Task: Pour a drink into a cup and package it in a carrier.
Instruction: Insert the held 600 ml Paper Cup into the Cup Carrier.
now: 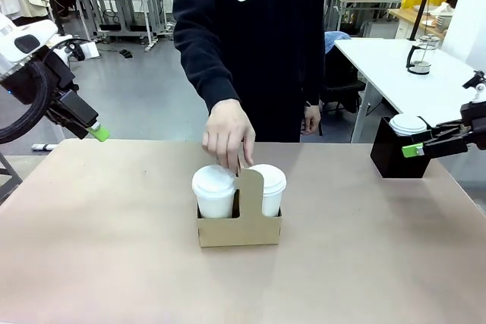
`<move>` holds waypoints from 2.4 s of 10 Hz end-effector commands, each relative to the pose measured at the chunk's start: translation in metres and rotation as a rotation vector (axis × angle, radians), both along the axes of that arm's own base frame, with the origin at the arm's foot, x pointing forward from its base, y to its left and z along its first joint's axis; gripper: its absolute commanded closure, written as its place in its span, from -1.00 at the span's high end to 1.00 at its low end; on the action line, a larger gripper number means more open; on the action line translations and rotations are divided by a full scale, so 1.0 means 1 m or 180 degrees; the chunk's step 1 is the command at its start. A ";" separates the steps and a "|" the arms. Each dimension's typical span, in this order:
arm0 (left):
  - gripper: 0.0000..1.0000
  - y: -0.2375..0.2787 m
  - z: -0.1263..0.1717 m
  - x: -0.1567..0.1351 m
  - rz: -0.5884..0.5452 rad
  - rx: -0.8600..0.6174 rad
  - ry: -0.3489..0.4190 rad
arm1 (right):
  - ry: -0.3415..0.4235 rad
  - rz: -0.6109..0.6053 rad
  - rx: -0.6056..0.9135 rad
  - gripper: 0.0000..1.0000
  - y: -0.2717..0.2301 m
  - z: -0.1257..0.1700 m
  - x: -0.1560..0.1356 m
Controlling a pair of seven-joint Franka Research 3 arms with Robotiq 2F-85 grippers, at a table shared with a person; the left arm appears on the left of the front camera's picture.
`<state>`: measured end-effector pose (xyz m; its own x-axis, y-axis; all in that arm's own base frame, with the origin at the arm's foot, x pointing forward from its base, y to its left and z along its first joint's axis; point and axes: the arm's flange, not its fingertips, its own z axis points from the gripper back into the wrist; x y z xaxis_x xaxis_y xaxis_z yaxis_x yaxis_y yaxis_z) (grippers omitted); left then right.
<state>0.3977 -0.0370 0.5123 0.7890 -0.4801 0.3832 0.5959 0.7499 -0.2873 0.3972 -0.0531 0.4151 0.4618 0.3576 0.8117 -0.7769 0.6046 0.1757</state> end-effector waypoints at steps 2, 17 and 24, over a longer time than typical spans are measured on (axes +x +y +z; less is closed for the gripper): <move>1.00 -0.001 0.002 -0.001 0.0046 0.0023 0.0011 | -0.0017 -0.0002 -0.0031 1.00 0.001 0.002 0.001; 1.00 -0.001 0.002 -0.001 0.0046 0.0023 0.0011 | -0.0017 -0.0002 -0.0031 1.00 0.001 0.002 0.001; 1.00 -0.001 0.002 -0.001 0.0046 0.0023 0.0011 | -0.0017 -0.0002 -0.0031 1.00 0.001 0.002 0.001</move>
<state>0.3977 -0.0370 0.5123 0.7891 -0.4801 0.3832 0.5959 0.7499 -0.2873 0.3972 -0.0531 0.4151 0.4617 0.3576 0.8117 -0.7770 0.6046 0.1756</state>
